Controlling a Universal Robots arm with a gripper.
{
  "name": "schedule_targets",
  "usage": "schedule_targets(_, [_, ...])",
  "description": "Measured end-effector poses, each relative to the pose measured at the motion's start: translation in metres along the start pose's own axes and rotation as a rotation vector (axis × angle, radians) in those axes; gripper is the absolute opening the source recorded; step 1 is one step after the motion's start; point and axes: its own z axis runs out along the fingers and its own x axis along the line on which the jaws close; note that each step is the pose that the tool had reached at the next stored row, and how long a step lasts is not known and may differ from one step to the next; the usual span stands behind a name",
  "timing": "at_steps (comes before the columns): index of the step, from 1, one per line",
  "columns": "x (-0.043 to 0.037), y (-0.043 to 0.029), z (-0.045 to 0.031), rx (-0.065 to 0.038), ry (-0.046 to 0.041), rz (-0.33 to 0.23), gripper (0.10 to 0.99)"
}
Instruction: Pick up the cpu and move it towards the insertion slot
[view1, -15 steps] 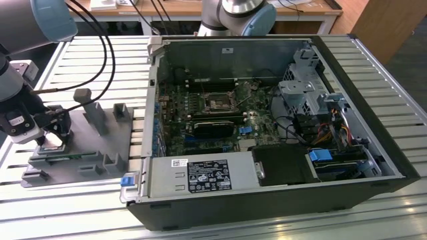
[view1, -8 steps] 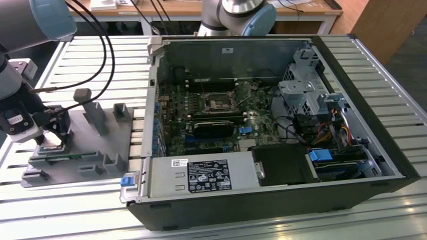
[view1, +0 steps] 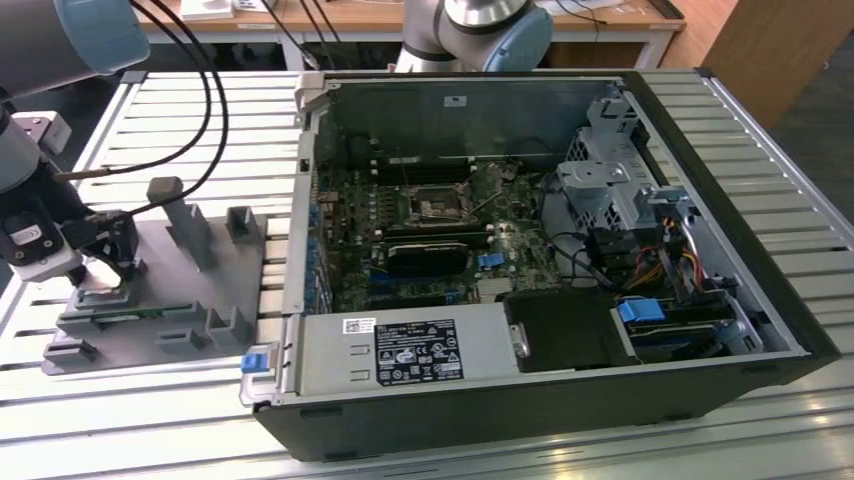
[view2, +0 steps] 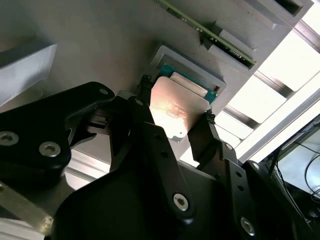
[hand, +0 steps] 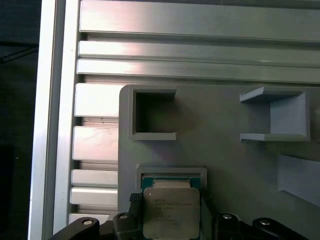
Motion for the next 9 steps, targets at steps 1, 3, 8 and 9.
schedule_targets(1, [0.0000, 0.0001, -0.0001, -0.001, -0.0003, 0.000, 0.541])
schedule_targets(3, [0.0001, 0.0001, -0.0007, -0.001, 0.0000, 0.000, 0.541])
schedule_targets(8, [0.0001, 0.0002, -0.0038, -0.001, 0.0001, 0.000, 0.541])
schedule_targets(9, [0.0000, 0.0003, -0.0045, -0.001, 0.0001, 0.000, 0.541])
